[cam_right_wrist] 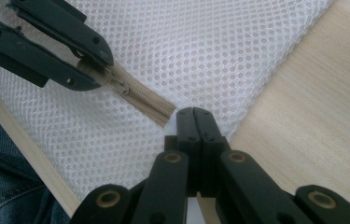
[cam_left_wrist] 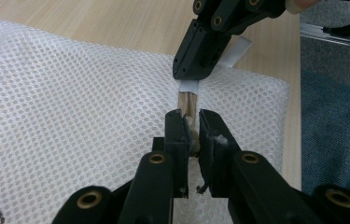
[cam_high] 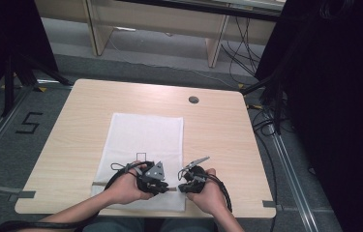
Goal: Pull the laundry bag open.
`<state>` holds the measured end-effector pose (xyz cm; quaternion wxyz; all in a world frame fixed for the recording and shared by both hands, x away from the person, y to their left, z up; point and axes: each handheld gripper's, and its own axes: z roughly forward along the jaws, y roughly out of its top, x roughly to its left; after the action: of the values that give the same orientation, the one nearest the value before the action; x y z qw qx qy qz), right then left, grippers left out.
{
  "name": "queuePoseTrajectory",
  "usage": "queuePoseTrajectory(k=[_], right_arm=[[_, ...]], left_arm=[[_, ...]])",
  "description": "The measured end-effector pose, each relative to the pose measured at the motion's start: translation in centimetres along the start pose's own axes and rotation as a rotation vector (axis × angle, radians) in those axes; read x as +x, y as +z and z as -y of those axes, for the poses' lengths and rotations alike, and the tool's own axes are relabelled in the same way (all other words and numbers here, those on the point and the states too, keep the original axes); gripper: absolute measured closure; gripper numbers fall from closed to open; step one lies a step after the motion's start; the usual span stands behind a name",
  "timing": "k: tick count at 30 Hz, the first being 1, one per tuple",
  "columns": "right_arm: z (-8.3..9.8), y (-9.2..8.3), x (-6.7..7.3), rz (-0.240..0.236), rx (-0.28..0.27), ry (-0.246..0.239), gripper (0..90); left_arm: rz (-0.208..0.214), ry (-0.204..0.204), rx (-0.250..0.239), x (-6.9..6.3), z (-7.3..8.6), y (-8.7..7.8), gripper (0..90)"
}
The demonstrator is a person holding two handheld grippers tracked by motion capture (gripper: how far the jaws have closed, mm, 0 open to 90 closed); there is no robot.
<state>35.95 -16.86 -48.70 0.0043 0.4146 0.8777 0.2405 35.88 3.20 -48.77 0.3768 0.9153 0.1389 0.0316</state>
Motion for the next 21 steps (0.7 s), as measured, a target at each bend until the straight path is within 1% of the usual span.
queuePoseTrajectory(k=[3, 4, 5, 6, 7, 8, 9, 10, 13, 14, 15, 17, 18, 19, 20, 21], right_arm=[[0.00, 0.00, -0.02, -0.001, -0.001, -0.001, 90.0], [0.00, 0.00, -0.02, -0.001, 0.000, 0.000, 90.0], [0.00, -0.01, 0.01, 0.000, 0.002, 0.003, 90.0], [0.00, -0.01, 0.01, 0.001, 0.001, 0.001, 90.0], [-0.01, 0.00, 0.00, 0.002, 0.000, -0.003, 90.0], [-0.01, 0.00, -0.01, 0.001, 0.000, -0.004, 90.0], [-0.04, 0.04, -0.16, 0.002, -0.006, -0.026, 90.0], [-0.04, 0.05, -0.19, 0.002, -0.007, -0.031, 90.0], [-0.03, 0.04, -0.14, 0.002, -0.005, -0.024, 90.0], [-0.03, 0.03, -0.13, 0.002, -0.004, -0.022, 90.0], [-0.04, 0.04, -0.16, 0.002, -0.006, -0.027, 90.0], [-0.03, 0.04, -0.12, 0.002, -0.005, -0.022, 90.0], [-0.04, 0.04, -0.16, 0.002, -0.006, -0.026, 90.0], [-0.03, 0.03, -0.14, 0.002, -0.005, -0.024, 90.0], [0.00, 0.00, 0.00, 0.001, 0.000, -0.002, 90.0], [0.00, 0.00, 0.00, 0.001, 0.000, -0.001, 90.0]], left_arm=[[0.004, 0.005, 0.003, 0.03, -0.02, -0.02, 81.9], [-0.004, 0.012, 0.008, 0.00, -0.02, -0.08, 82.0], [-0.001, 0.004, 0.002, 0.00, 0.01, -0.11, 81.9], [-0.002, 0.016, -0.001, 0.06, 0.00, -0.14, 81.9], [-0.004, 0.016, 0.003, 0.03, 0.02, -0.14, 81.9], [-0.003, 0.006, 0.004, -0.02, 0.05, -0.18, 81.9], [-0.002, 0.004, 0.001, 0.00, 0.06, -0.22, 81.9], [-0.003, 0.008, 0.005, 0.04, 0.05, -0.26, 81.9], [-0.003, 0.005, 0.003, -0.02, 0.04, -0.25, 81.9], [-0.009, 0.017, 0.008, 0.06, 0.05, -0.35, 81.9], [-0.004, 0.001, 0.001, 0.01, 0.08, -0.39, 81.9], [-0.002, 0.000, -0.001, 0.06, 0.11, -0.52, 81.9], [-0.008, 0.011, 0.001, 0.10, 0.13, -0.59, 81.9], [-0.007, 0.001, 0.000, 0.06, 0.16, -0.62, 81.9], [-0.010, 0.007, 0.004, 0.06, 0.18, -0.66, 81.9], [-0.008, 0.001, 0.000, 0.07, 0.21, -0.69, 81.9]])
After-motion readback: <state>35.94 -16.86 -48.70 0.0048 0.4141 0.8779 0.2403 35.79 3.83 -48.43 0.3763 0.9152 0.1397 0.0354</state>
